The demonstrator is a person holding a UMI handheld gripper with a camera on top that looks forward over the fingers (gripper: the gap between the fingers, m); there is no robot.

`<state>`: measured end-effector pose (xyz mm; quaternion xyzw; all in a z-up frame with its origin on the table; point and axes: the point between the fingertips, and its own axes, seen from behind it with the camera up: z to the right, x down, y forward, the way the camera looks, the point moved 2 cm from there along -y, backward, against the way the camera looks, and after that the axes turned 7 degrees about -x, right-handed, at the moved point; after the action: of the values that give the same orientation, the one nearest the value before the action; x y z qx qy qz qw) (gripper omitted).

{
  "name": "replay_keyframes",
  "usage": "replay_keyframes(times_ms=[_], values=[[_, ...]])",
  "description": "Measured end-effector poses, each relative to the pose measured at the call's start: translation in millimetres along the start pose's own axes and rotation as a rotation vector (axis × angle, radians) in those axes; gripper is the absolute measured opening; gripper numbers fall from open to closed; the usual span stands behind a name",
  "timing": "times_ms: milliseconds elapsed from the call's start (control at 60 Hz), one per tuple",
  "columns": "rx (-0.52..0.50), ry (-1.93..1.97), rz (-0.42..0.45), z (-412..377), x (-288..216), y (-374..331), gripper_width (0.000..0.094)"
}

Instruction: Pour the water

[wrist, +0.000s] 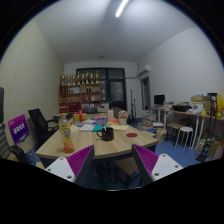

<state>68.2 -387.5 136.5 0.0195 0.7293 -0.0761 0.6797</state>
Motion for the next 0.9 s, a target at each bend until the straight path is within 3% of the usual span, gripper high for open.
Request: replay_keyframes(times_ms=[250, 583, 750, 900], values=[[-0.089, -0.030, -0.009, -36, 12, 23, 0.0811], [-0.265, -0.110, 0.014, -177, 49, 164, 0.0802], [-0.292, -0.115, 0.040, -234, 58, 229, 0.0798], [-0.215, -0.149, 0.101, -248, 41, 273, 0.0792]])
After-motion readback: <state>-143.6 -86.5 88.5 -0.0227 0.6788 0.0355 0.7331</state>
